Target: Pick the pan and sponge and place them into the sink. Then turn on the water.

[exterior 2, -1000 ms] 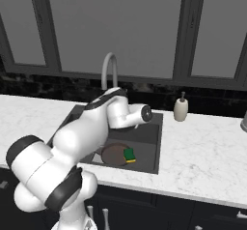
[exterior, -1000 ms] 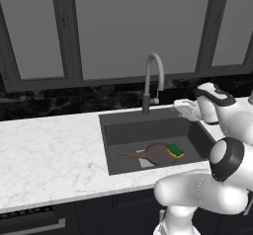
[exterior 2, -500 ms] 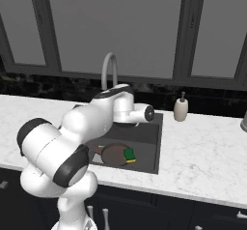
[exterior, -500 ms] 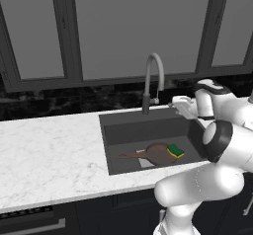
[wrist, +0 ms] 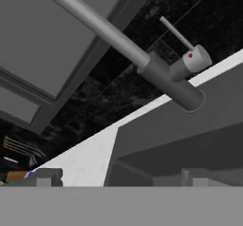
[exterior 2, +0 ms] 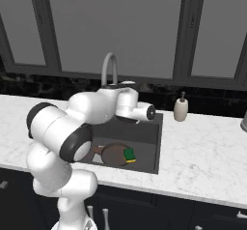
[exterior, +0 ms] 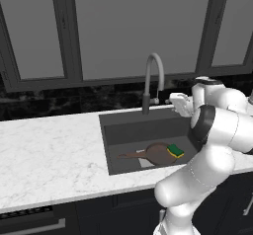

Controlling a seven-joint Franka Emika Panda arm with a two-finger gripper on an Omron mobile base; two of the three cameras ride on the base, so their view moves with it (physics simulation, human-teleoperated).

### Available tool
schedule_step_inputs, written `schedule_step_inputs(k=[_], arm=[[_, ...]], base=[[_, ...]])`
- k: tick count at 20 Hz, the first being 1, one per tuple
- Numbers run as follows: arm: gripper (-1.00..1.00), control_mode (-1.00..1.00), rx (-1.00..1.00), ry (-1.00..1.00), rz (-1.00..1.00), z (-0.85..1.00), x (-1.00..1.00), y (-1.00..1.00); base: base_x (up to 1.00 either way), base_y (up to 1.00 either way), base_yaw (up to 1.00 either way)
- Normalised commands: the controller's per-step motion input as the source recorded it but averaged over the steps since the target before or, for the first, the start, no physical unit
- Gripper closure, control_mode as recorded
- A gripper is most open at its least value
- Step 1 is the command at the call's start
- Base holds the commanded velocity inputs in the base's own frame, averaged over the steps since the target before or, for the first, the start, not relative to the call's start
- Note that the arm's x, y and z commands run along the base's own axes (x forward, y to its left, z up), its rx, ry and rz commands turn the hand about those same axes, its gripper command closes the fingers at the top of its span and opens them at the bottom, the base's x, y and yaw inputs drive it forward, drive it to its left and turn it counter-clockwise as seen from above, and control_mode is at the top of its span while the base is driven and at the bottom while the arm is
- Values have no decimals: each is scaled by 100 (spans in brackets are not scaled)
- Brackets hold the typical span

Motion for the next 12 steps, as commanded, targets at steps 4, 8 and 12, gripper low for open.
schedule_step_inputs(k=[4, 8, 12], arm=[[-100, -100, 0, -2, -5, -18, 46, -3], [-100, -100, 0, -6, -6, -13, 31, -13], [-100, -100, 0, -3, -7, -16, 37, 0]], base=[[0, 0, 0], [0, 0, 0], [0, 0, 0]])
